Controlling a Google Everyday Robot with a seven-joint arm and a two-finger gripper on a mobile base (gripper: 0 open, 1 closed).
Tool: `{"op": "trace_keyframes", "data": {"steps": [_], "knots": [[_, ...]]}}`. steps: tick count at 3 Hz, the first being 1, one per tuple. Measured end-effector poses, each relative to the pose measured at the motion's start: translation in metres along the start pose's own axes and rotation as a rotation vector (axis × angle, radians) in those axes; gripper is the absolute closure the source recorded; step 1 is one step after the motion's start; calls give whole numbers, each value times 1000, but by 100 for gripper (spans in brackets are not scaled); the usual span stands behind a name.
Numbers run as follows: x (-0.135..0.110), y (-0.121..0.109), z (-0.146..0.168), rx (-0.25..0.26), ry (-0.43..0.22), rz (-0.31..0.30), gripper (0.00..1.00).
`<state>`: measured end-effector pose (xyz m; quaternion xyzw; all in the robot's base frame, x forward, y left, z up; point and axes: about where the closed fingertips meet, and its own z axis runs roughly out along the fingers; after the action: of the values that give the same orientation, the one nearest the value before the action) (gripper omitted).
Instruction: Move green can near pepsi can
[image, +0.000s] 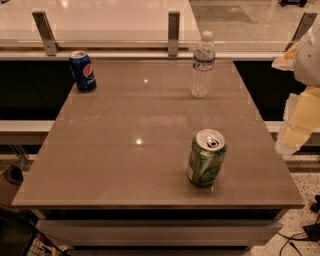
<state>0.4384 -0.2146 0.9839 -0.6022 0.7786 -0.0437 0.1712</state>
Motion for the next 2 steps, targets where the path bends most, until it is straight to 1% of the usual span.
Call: {"op": "trace_keyframes", "data": {"steps": [1, 2], "knots": [[0, 0, 0, 0, 0, 0, 0], [-6, 3, 9, -24, -86, -21, 0]]}}
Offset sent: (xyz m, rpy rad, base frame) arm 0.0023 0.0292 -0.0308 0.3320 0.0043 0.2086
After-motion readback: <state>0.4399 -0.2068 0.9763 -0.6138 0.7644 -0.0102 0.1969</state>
